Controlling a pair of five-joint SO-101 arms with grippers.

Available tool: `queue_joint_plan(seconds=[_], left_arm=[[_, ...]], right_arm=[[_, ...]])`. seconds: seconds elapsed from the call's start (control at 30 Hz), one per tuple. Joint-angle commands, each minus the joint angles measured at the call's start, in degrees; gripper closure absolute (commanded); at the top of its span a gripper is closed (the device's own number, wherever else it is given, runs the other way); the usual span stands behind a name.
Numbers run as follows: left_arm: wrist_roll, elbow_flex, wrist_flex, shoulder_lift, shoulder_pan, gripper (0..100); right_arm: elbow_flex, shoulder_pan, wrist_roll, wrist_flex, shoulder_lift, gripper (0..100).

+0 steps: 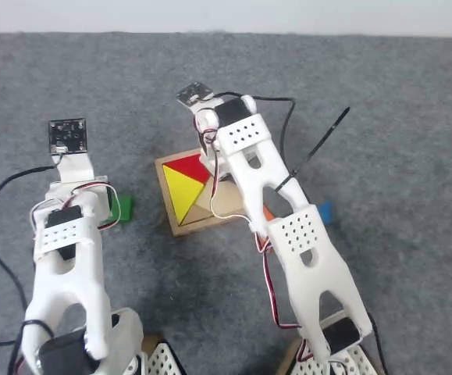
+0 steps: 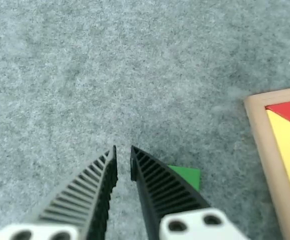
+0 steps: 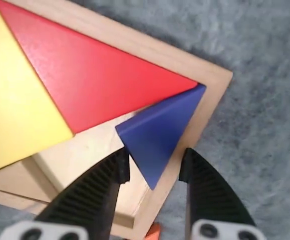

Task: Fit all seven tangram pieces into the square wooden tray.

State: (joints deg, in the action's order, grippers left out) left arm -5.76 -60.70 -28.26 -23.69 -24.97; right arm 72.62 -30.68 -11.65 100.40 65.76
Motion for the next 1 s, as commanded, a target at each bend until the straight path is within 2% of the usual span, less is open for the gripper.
queue_joint_plan(seconds=[0.0, 0.2, 0.77, 0.9, 0.97], left_arm=[[-0.9, 0.6, 1.4, -0.8, 0.5, 95], [-0.9, 0.6, 1.4, -0.8, 0.5, 95], [-0.9, 0.6, 1.4, -0.8, 0.5, 95], [-0.9, 0.6, 1.4, -0.8, 0.5, 95], [-0.9, 0.6, 1.4, -0.8, 0.5, 95]], right_arm=[[3.3, 2.7, 0.6, 2.2, -4.6, 89.0], [3.3, 3.7, 0.8, 2.2, -5.1, 99.2], [10.3, 10.8, 5.7, 2.1, -4.7, 99.1], [10.6, 10.8, 5.5, 2.1, -4.6, 98.8], [10.3, 9.4, 5.4, 2.1, -4.6, 95.7]])
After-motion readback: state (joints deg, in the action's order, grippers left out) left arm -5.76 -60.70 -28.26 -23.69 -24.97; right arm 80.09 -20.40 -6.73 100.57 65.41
